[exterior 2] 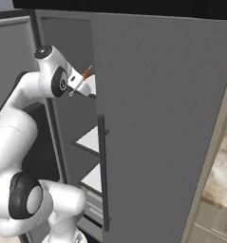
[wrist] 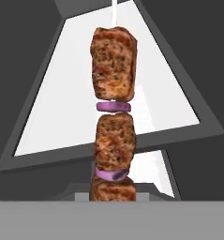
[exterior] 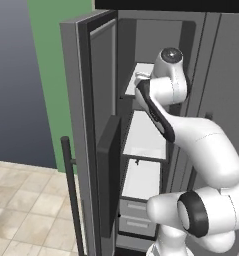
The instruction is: Store the kebab skewer in the freezer for long-term storage. Close the freezer door after placing the cooked food.
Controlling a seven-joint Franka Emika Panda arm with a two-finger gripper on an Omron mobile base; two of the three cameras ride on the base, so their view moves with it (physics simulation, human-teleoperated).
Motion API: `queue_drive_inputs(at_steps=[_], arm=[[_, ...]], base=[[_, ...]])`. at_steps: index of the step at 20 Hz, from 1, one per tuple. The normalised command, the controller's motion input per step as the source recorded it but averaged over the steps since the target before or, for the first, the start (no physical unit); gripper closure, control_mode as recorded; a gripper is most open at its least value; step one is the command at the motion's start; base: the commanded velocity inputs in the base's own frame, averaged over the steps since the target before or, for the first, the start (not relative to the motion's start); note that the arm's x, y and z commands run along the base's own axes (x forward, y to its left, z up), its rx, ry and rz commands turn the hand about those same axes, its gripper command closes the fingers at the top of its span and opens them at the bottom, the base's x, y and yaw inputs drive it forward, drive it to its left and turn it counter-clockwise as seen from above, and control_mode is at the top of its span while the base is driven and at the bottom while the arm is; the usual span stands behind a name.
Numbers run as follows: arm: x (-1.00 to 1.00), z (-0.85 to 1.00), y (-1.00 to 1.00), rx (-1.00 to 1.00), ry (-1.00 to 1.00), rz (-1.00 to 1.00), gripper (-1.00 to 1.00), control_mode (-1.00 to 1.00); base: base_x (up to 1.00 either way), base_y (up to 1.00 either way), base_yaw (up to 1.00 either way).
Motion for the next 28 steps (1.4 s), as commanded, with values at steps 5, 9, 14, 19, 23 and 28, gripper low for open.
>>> queue_drive_inputs(at_steps=[5, 9, 14, 19, 23, 28], arm=[[0.41, 0.01, -0.04, 0.0, 0.01, 0.0, 1.0, -1.0], [0.43, 0.04, -0.04, -0.01, 0.06, 0.0, 1.0, -1.0], [0.43, 0.0, -0.03, -0.01, 0.08, 0.0, 1.0, -1.0], [0.3, 0.0, -0.14, 0.0, 0.04, 0.0, 1.0, -1.0], [0.14, 0.0, -0.38, 0.0, 0.0, 0.0, 1.0, -1.0], [0.19, -0.02, -0.22, 0.0, 0.02, 0.0, 1.0, -1.0]], base=[[0.0, 0.0, 0.0], [0.0, 0.0, 0.0], [0.0, 0.0, 0.0], [0.0, 0.0, 0.0], [0.0, 0.0, 0.0], [0.0, 0.0, 0.0]])
